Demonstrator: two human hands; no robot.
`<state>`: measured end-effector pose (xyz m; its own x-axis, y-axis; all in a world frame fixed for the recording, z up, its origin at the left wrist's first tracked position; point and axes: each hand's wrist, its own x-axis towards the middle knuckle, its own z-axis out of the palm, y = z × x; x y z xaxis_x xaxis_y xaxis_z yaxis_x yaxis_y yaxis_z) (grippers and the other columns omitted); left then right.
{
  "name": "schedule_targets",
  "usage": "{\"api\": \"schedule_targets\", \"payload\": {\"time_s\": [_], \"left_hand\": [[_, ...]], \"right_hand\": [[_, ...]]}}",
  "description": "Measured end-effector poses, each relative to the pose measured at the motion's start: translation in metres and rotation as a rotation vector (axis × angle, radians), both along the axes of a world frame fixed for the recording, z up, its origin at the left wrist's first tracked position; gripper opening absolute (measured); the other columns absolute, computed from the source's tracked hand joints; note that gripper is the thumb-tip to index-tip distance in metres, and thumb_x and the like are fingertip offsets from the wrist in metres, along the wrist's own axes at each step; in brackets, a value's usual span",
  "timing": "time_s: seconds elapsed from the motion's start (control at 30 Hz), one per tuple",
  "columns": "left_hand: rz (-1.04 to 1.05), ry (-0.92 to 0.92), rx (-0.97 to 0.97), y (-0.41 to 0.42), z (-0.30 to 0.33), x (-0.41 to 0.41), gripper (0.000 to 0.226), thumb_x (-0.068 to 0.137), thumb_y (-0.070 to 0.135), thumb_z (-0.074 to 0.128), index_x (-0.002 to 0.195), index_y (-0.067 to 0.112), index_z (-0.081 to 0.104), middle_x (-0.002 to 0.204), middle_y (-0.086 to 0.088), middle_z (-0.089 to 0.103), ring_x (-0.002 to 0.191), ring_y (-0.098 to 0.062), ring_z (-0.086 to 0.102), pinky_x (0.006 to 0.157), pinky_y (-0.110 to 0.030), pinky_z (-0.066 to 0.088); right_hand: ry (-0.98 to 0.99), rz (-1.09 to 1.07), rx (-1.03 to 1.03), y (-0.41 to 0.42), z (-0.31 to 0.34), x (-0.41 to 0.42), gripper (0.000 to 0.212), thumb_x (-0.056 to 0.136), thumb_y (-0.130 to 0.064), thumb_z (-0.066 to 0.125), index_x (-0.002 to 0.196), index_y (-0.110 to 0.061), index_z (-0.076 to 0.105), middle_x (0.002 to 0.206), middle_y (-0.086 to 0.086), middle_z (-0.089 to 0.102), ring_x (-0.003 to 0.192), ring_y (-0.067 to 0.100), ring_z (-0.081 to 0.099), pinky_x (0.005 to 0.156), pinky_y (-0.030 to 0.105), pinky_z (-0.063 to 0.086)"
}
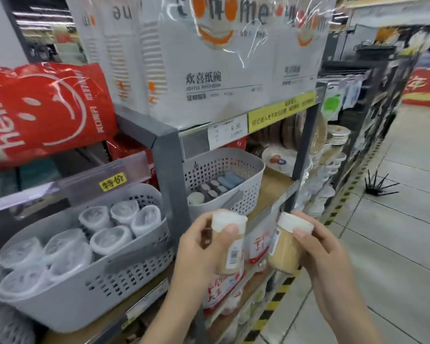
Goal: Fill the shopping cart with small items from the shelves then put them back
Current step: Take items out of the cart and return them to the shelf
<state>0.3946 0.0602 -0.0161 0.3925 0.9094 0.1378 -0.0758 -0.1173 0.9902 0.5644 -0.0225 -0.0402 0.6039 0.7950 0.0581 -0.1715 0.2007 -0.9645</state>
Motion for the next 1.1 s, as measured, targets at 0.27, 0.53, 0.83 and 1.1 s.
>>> {"api": "schedule_targets", "payload": {"time_s": [0.27,0.53,0.83,1.1], "left_hand": [[0.138,0.018,0.05,0.046,0.015,0.051,0.034,0.064,0.05,0.06,0.093,0.034,0.065,0.089,0.018,0.071,0.08,-0.002,0.067,0.07,-0.021,0.054],[0.424,0.048,0.071,0.085,0.02,0.078,0.044,0.062,0.056,0.058,0.1,0.033,0.062,0.094,0.024,0.07,0.088,0.004,0.065,0.079,-0.022,0.05],[0.802,0.246,0.328,0.107,0.019,0.085,0.037,0.079,0.035,0.066,0.103,0.005,0.064,0.075,0.006,0.061,0.096,0.001,0.059,0.074,-0.022,0.045],[0.924,0.828,0.377,0.11,-0.002,0.085,0.04,0.075,0.047,0.066,0.11,0.036,0.052,0.106,0.02,0.053,0.096,0.006,0.041,0.075,-0.002,0.033]], "right_hand": [[-0.052,0.133,0.047,0.089,0.017,0.054,0.047,0.069,-0.035,0.069,0.114,-0.021,0.067,0.104,0.001,0.071,0.089,0.015,0.066,0.071,0.028,0.051],[-0.084,0.338,0.107,0.171,0.023,0.09,0.076,0.042,-0.066,0.082,0.105,-0.025,0.068,0.102,0.0,0.071,0.092,0.016,0.066,0.072,0.029,0.054],[-0.38,0.577,0.225,0.237,0.037,0.105,0.033,0.067,-0.024,0.07,0.099,-0.024,0.061,0.089,-0.023,0.07,0.084,-0.008,0.063,0.07,0.007,0.046],[-0.867,0.919,0.03,0.263,0.029,0.095,0.034,0.073,-0.015,0.075,0.086,-0.04,0.056,0.092,-0.019,0.066,0.087,-0.003,0.062,0.077,0.02,0.05]]}}
